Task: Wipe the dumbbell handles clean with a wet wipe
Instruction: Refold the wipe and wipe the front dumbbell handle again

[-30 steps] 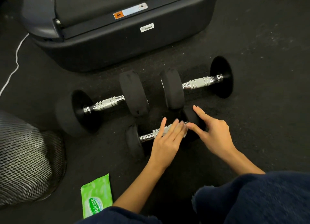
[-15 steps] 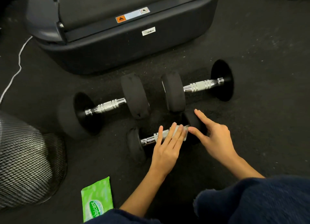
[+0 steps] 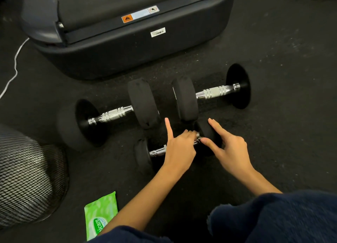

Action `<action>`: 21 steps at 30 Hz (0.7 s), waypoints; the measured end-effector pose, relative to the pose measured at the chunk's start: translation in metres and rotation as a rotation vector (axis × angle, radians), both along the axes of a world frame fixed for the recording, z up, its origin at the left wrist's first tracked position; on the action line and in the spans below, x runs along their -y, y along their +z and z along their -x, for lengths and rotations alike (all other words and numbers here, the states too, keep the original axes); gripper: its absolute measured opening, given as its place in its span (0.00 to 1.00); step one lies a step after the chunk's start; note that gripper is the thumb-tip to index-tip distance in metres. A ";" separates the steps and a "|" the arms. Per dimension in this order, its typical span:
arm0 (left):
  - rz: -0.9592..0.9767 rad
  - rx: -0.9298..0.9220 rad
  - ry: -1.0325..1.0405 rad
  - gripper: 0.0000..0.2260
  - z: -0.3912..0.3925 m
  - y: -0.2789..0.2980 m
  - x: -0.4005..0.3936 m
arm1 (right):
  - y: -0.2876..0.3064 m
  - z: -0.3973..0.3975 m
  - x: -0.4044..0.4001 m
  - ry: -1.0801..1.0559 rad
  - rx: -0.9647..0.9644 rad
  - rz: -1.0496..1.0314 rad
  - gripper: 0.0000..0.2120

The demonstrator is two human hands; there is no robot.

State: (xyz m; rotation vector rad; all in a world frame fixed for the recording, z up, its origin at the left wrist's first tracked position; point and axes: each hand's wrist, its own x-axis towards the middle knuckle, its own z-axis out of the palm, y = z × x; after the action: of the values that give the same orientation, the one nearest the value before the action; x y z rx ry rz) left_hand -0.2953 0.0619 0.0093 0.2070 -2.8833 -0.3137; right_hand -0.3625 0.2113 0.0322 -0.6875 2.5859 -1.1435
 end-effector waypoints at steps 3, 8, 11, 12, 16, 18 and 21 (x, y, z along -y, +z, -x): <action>0.160 -0.076 -0.124 0.20 -0.016 -0.015 0.001 | 0.002 -0.002 0.000 0.005 -0.017 -0.012 0.33; 0.219 -0.161 -0.213 0.19 -0.027 -0.026 0.000 | 0.002 -0.002 0.000 0.005 -0.024 -0.029 0.32; 0.185 -0.184 -0.227 0.19 -0.028 -0.027 0.002 | 0.001 -0.001 0.000 0.003 -0.030 -0.046 0.32; 0.156 -0.181 -0.230 0.19 -0.030 -0.028 0.002 | 0.001 -0.002 0.000 0.003 -0.030 -0.048 0.32; 0.070 -0.163 -0.262 0.19 -0.039 -0.030 0.003 | 0.001 -0.002 -0.002 0.007 -0.014 -0.047 0.33; 0.042 -0.176 -0.218 0.19 -0.039 -0.029 0.006 | 0.002 -0.003 -0.002 0.005 -0.006 -0.037 0.33; -0.031 -0.183 -0.098 0.19 -0.036 -0.026 0.002 | 0.002 -0.001 -0.001 0.002 -0.007 -0.037 0.33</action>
State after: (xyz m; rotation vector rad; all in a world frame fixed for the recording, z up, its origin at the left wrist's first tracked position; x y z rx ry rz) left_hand -0.2593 0.0597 -0.0168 0.0392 -2.7132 -0.3747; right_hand -0.3610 0.2119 0.0346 -0.6865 2.6044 -1.0922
